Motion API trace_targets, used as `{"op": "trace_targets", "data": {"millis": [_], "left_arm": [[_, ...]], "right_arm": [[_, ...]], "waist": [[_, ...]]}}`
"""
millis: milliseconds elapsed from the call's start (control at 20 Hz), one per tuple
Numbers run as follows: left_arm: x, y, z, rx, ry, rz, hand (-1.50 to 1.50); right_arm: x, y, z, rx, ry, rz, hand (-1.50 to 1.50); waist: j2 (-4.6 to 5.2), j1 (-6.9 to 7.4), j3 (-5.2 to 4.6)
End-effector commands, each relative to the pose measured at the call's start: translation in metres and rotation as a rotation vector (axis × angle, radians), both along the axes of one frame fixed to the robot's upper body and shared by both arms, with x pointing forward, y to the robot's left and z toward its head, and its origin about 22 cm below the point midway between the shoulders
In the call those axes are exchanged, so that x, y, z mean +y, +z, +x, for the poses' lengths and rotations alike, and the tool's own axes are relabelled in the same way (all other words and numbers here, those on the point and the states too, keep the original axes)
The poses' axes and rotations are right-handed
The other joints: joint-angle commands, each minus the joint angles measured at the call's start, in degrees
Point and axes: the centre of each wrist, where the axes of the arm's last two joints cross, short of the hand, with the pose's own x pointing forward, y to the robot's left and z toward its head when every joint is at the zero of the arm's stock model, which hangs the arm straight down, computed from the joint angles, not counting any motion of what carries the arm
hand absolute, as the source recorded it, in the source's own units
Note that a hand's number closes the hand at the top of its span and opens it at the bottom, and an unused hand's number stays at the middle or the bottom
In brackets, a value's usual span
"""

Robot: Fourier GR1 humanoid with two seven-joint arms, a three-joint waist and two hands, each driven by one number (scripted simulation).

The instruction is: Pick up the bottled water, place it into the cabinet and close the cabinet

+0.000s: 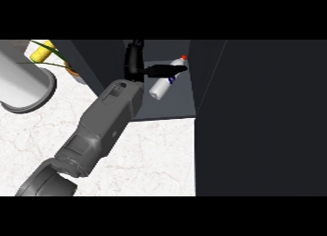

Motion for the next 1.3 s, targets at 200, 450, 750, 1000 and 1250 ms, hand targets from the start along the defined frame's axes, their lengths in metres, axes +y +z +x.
{"op": "trace_targets", "data": {"millis": [200,450,750,1000,1250], "left_arm": [[-0.002,-0.009,-0.011,-0.053,-0.015,-0.081,-1.50],[-0.015,-0.013,-0.030,-0.027,-0.090,-0.144,-1.50],[-0.018,-0.040,-0.068,0.002,-0.129,-0.187,-1.50],[-0.040,-0.038,-0.114,0.003,-0.183,-0.229,-1.50],[-0.021,-0.065,-0.166,0.017,-0.213,-0.294,-1.50]], "right_arm": [[0.028,0.028,-0.011,-0.037,0.015,0.021,-1.50],[0.015,0.028,-0.004,-0.029,0.006,0.007,-1.50],[0.020,0.037,-0.014,-0.011,-0.024,-0.003,-1.50],[0.028,0.035,-0.006,-0.031,-0.017,0.015,-1.50],[0.021,0.035,-0.010,-0.015,-0.032,-0.017,-1.50]], "waist": [[-0.90,0.74,0.02],[-1.14,1.67,0.04],[-1.27,2.91,0.03],[-1.28,3.77,0.03],[-1.44,4.47,0.04]]}}
